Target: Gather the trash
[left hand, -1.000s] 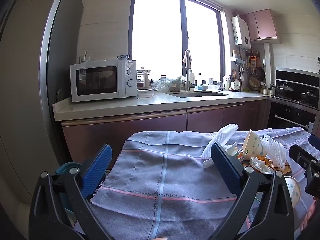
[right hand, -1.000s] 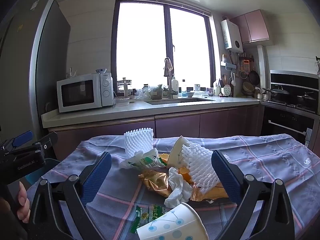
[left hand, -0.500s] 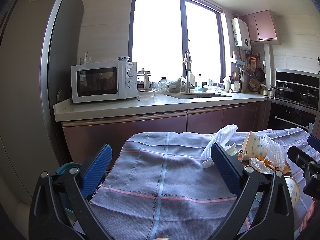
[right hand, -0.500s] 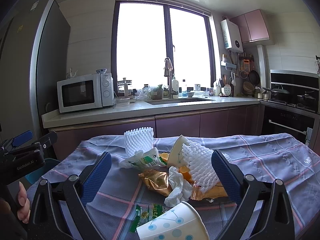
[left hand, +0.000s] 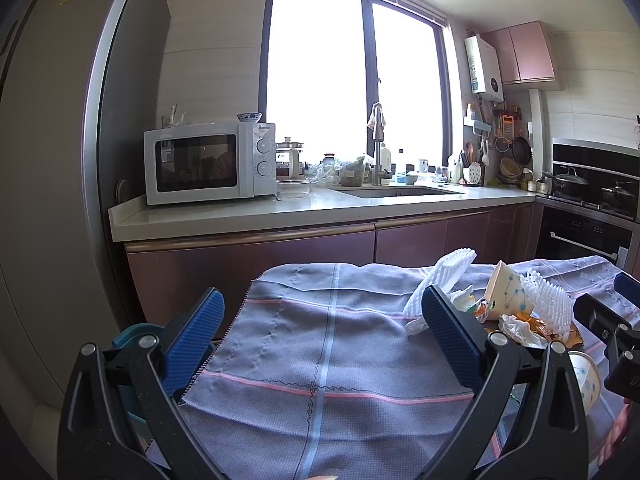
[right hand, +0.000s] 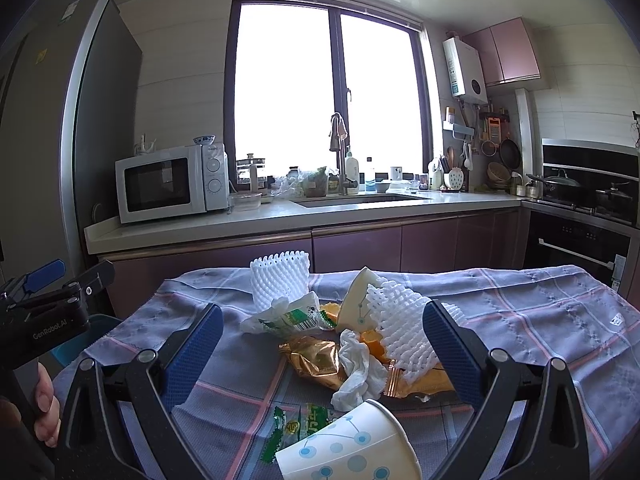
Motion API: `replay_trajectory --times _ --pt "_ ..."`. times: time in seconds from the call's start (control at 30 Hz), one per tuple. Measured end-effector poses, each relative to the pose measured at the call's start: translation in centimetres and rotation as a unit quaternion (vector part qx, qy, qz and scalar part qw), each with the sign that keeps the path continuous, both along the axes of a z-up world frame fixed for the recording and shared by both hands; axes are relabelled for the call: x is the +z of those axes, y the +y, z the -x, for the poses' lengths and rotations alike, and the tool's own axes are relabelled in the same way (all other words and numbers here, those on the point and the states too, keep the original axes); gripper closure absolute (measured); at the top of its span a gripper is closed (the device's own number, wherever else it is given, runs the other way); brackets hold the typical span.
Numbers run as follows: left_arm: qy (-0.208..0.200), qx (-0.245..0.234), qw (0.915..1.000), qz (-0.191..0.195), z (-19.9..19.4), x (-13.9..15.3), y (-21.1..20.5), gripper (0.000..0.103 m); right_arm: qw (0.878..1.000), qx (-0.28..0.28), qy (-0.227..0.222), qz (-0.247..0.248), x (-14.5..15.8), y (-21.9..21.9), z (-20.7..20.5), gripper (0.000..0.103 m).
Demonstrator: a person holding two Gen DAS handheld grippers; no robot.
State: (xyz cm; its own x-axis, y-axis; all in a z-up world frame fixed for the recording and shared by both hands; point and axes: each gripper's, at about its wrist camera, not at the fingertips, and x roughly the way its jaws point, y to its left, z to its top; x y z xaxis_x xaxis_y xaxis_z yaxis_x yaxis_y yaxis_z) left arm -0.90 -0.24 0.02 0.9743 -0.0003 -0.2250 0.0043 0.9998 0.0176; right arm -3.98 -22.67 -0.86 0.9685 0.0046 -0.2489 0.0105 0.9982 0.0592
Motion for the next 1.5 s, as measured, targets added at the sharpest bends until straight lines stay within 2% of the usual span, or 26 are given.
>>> replay_trajectory --times 1.5 --pt "0.012 -0.009 0.9999 0.001 -0.22 -0.82 -0.81 0.006 1.0 0.002 0.007 -0.01 -0.3 -0.5 0.13 0.007"
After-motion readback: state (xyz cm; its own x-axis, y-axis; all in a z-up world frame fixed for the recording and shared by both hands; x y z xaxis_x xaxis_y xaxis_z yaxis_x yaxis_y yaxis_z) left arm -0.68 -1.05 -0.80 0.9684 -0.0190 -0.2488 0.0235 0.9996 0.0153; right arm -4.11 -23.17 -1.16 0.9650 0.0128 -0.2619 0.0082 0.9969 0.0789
